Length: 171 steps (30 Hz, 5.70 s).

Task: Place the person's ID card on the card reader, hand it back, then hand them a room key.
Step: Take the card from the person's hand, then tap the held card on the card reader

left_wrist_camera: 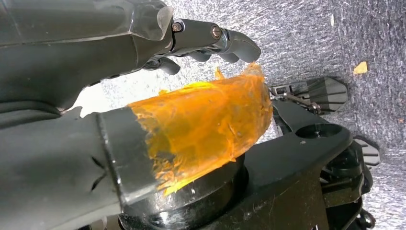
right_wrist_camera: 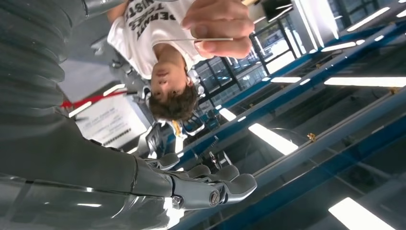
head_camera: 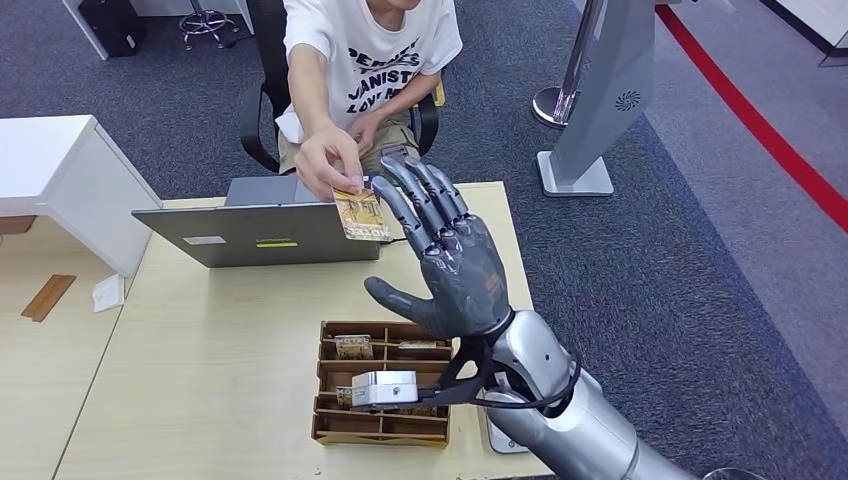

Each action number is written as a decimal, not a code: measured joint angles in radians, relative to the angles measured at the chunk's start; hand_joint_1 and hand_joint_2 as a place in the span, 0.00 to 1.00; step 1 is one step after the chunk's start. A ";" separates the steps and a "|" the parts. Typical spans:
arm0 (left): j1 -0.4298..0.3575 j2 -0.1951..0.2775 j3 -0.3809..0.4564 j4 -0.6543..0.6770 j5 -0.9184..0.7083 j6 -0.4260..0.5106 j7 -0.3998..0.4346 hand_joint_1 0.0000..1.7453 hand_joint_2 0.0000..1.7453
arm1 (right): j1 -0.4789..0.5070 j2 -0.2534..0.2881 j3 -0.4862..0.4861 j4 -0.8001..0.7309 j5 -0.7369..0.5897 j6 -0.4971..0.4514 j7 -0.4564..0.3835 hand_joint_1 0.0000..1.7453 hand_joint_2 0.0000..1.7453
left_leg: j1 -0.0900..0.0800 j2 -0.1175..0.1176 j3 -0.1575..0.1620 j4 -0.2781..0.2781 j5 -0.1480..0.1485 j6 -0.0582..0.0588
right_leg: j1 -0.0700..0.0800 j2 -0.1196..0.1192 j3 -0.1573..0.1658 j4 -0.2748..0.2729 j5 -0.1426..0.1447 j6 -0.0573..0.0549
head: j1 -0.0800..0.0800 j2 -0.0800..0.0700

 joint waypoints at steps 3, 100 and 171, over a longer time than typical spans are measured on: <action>-0.005 0.000 -0.012 0.000 -0.007 -0.005 0.005 0.00 0.00 | -0.047 0.001 0.023 0.060 0.079 0.010 0.039 0.00 1.00 | 0.000 0.000 0.000 0.000 0.000 0.000 | 0.000 0.000 0.000 0.000 0.000 0.000 | 0.000 0.000; 0.024 -0.001 -0.033 0.004 0.078 0.020 -0.040 0.00 0.00 | 0.156 0.025 -0.181 0.075 -0.794 0.140 -0.097 1.00 1.00 | 0.000 -0.004 0.004 0.000 0.000 0.000 | 0.000 -0.004 -0.002 -0.001 -0.001 0.000 | 0.000 0.000; 0.035 0.017 0.014 0.007 0.166 0.027 -0.041 0.00 0.00 | 0.186 0.053 -0.350 0.212 -1.067 0.370 -0.051 1.00 1.00 | -0.001 -0.002 0.004 0.000 0.001 -0.002 | 0.000 -0.003 -0.002 0.000 0.001 -0.001 | 0.000 0.000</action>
